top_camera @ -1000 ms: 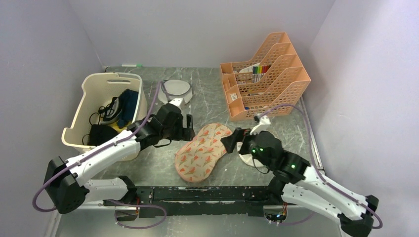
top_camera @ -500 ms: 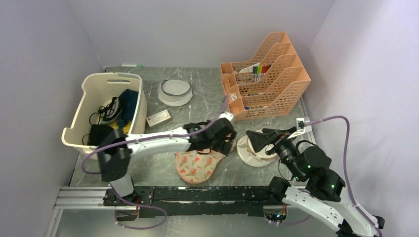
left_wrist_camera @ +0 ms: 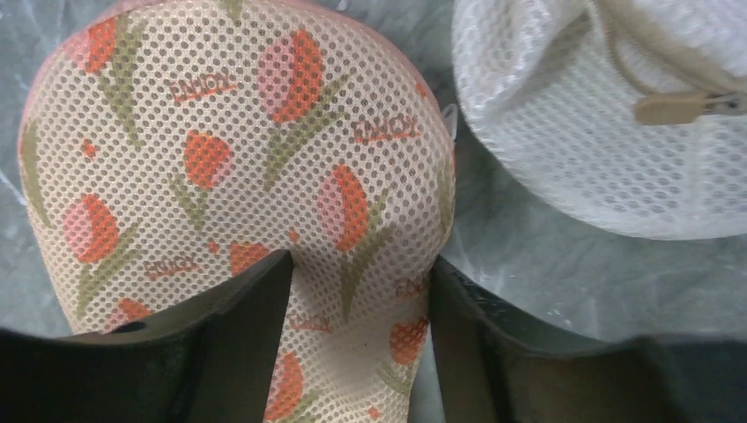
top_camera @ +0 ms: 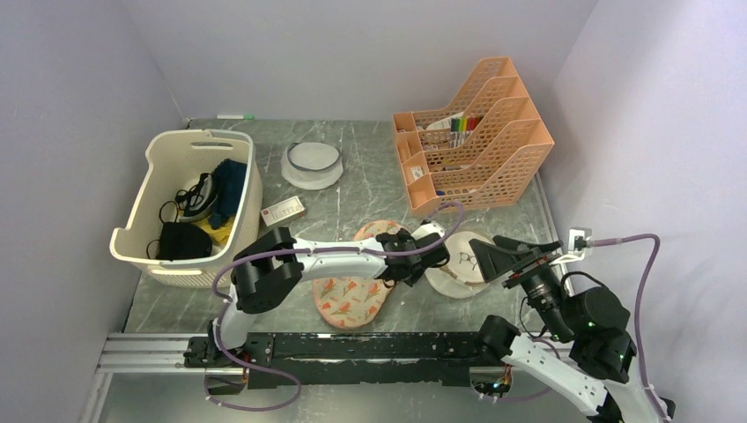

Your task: Unzip the laundry bag and remove the bra

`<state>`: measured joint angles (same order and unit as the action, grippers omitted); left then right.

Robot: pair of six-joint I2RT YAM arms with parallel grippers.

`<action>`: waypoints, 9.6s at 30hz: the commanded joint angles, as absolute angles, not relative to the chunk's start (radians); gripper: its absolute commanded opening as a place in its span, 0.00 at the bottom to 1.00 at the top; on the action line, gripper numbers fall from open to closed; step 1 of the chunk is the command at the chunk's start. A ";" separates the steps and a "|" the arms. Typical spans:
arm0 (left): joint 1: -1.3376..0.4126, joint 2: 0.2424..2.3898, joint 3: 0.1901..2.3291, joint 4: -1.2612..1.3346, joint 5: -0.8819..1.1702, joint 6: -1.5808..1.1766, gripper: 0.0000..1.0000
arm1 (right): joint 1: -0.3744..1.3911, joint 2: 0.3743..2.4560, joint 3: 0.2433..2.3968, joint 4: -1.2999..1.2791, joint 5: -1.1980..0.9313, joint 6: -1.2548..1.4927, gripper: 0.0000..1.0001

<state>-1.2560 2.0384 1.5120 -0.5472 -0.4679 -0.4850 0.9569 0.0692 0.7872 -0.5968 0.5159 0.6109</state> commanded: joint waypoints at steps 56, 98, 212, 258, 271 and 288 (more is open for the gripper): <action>-1.167 1.379 1.072 -0.354 -0.369 0.100 0.07 | 0.445 0.865 0.346 0.319 -0.636 0.463 0.48; -1.167 1.397 1.077 -0.358 -0.337 0.092 0.07 | 0.444 0.947 0.340 0.475 -0.702 0.477 0.19; -1.117 1.520 1.010 -0.310 -0.199 -0.634 0.67 | 0.517 0.995 0.260 0.323 -0.629 0.505 0.00; -1.182 1.534 1.018 -0.343 -0.168 -0.673 0.66 | 0.548 0.874 0.137 0.316 -0.550 0.642 0.00; -1.199 1.740 1.125 -0.347 -0.205 -0.586 0.32 | 0.549 0.697 0.044 0.180 -0.453 0.723 0.00; -1.233 1.500 0.751 -0.182 -0.114 -0.661 0.07 | 0.546 0.871 0.161 0.198 -0.177 0.634 0.00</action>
<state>-1.2289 1.5223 0.8379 -0.1795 -0.1551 -0.6132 0.5571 0.8150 0.1249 0.1726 -0.3653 0.6720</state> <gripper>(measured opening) 0.105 0.009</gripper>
